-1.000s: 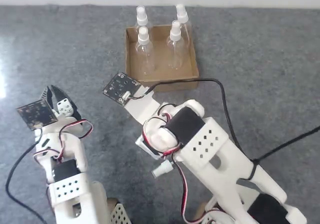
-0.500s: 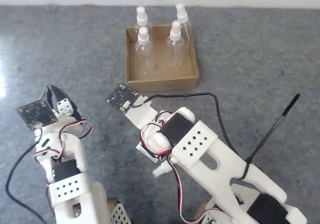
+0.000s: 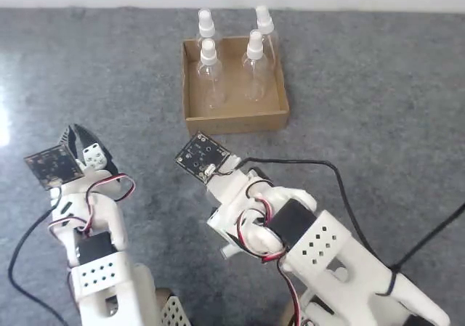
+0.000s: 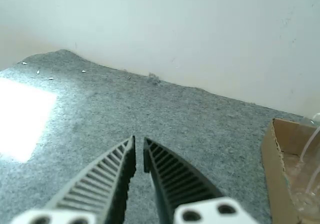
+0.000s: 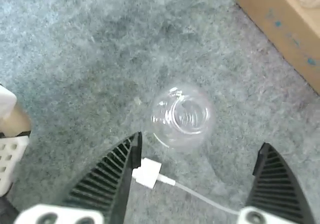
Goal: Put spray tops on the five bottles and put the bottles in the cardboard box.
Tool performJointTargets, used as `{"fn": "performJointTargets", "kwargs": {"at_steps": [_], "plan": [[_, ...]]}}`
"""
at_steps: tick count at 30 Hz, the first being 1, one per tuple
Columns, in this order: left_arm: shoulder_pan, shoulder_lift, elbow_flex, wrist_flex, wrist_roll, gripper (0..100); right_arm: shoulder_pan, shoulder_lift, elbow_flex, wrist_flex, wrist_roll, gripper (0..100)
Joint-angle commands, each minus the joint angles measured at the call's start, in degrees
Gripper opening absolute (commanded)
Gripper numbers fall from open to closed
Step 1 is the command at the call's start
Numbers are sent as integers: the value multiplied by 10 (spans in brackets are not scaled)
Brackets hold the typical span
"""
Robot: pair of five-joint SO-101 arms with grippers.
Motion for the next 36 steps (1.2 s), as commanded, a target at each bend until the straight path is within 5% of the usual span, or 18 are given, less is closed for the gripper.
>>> {"fn": "performJointTargets", "kwargs": {"at_steps": [1, 26, 36], "plan": [[0, -7, -7, -15, -6, 27, -5, -17, 7, -39, -9, 318], [0, -5, -7, -15, -6, 27, -6, -12, 88, -147, -9, 316], [0, -5, -7, -15, -6, 27, -6, -12, 89, -145, -8, 226]]}}
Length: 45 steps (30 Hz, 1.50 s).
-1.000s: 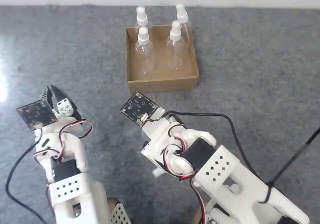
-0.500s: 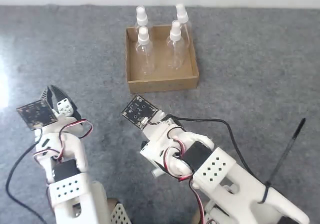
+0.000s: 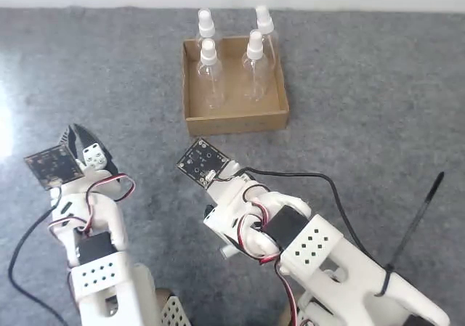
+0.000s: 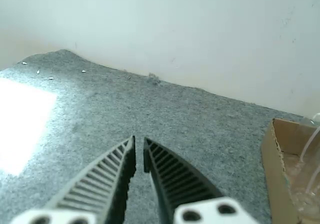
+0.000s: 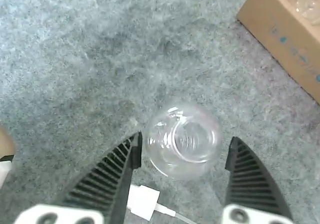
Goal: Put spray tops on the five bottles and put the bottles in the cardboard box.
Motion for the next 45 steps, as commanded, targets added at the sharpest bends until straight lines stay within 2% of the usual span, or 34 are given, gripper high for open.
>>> {"fn": "performJointTargets", "kwargs": {"at_steps": [1, 7, 13, 18, 29, 39, 42, 45], "plan": [[0, -5, -7, -15, -6, 27, -6, -12, -8, -7, -7, 222], [0, -5, -7, -15, -6, 27, -6, -20, -5, -7, -5, 125], [-1, -5, -7, -15, -6, 27, -3, -21, -12, 2, -4, 118], [-1, -5, -7, -15, -6, 27, 0, -66, -50, 77, -4, 118], [1, -7, -7, -12, -6, 27, 124, -249, -54, 130, 28, 117], [11, -8, -7, -8, -6, 28, 244, -307, -53, 119, 23, 117], [38, -8, -19, 34, -11, 53, 269, -305, -50, 105, 19, 117], [69, -8, -48, 99, -46, 58, 292, -305, -50, 100, 20, 117]]}}
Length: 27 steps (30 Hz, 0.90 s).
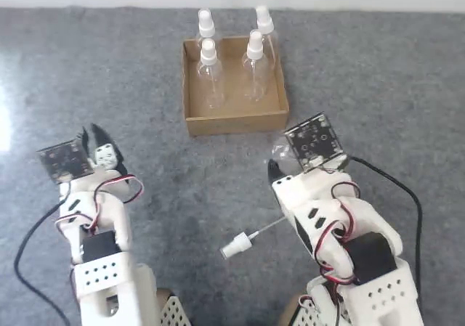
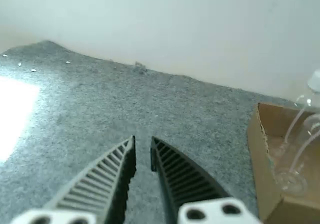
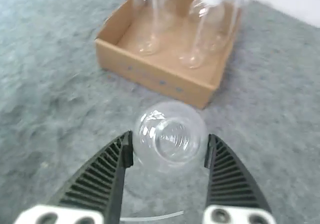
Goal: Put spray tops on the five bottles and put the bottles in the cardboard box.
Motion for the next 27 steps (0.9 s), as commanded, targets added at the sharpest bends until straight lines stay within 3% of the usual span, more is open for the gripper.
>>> {"fn": "performJointTargets", "kwargs": {"at_steps": [1, 9, 15, 19, 27], "plan": [[48, -8, -62, 96, -44, 55, 30, -11, -40, -20, 2, 117], [147, -8, -185, 299, -54, 51, 80, -11, -29, -45, 1, 117], [203, -4, -236, 401, -160, 53, 121, -11, 17, -110, -24, 117], [252, -4, -238, 468, -233, 108, 123, -11, 30, -127, -33, 117], [320, -3, -238, 527, -240, 153, 124, -11, 30, -127, -32, 75]]}}
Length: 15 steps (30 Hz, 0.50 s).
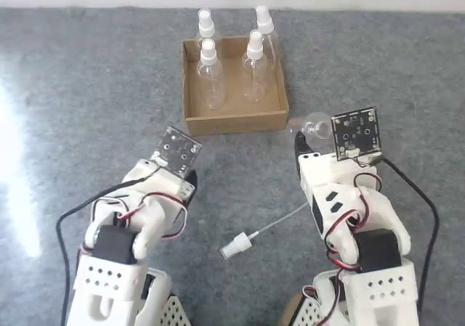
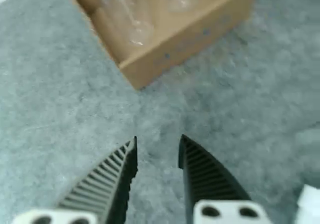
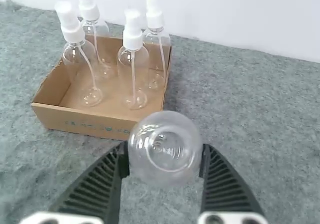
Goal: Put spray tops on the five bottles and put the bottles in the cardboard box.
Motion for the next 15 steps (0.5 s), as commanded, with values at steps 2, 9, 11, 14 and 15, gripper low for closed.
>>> {"fn": "performJointTargets", "kwargs": {"at_steps": [2, 9, 11, 14, 15], "plan": [[26, -3, -33, 13, -8, 192, 7, -11, -6, -17, -4, 75], [35, -3, -37, 35, -8, 229, 48, -11, -6, -33, -7, 74], [61, -2, -37, 56, -8, 229, 51, -11, -6, -33, -7, 74], [123, -2, -37, 88, -6, 229, 51, -11, -6, -33, -7, 74], [141, -2, -37, 92, -5, 229, 51, -11, -6, -33, -7, 74]]}}
